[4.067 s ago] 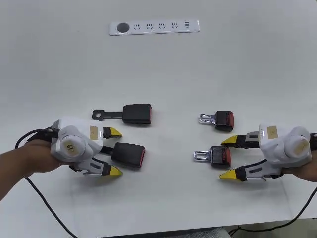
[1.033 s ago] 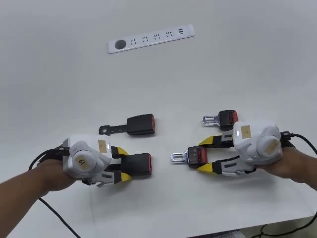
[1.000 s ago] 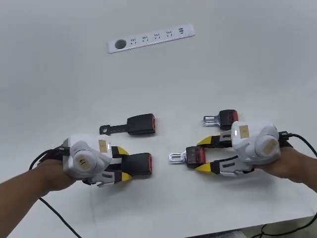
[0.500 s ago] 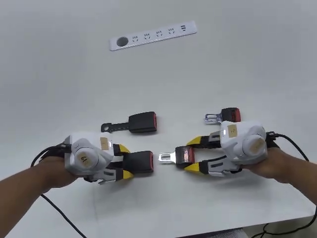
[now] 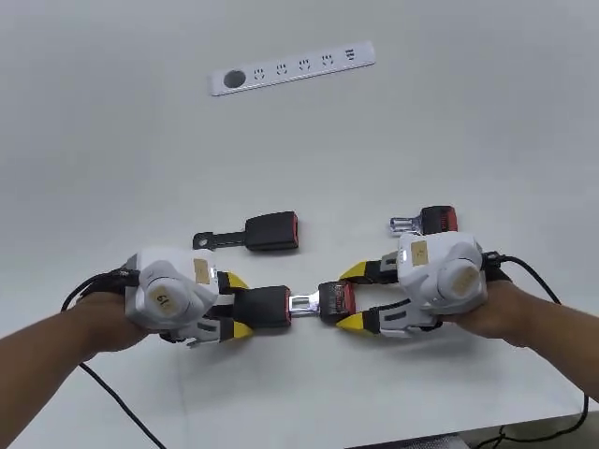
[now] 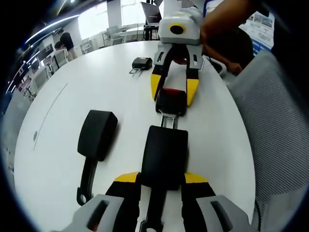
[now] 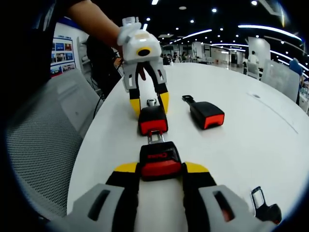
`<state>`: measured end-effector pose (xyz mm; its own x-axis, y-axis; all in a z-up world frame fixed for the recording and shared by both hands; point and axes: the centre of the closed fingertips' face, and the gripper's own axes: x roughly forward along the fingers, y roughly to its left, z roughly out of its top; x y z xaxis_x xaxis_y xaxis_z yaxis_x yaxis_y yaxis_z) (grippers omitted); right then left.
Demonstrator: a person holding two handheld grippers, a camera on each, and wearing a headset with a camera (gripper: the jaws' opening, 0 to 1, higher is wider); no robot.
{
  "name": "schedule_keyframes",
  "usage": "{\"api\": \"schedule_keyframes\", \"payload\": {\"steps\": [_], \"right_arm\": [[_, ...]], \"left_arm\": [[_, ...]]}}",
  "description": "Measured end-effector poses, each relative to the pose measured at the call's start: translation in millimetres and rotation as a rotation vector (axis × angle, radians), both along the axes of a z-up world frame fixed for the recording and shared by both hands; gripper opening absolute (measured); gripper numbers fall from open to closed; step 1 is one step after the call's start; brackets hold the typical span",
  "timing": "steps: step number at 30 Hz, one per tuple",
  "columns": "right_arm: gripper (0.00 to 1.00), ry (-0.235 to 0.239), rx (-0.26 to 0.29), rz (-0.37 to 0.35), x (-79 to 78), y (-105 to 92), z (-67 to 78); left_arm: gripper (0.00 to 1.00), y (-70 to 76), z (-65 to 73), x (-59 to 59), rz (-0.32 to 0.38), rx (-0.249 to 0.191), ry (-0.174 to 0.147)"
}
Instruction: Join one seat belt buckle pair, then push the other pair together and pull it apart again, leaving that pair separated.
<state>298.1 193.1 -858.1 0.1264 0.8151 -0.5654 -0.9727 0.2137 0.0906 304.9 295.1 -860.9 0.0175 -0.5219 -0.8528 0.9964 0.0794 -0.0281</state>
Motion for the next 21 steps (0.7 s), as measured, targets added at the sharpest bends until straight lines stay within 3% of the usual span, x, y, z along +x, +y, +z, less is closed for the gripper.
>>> {"api": "schedule_keyframes", "payload": {"steps": [21], "right_arm": [[0.36,0.013,-0.030,0.007,-2.4,13.1,0.7]], "left_arm": [[0.33,0.0,0.0,0.4,-0.015,0.008,-0.007]]}}
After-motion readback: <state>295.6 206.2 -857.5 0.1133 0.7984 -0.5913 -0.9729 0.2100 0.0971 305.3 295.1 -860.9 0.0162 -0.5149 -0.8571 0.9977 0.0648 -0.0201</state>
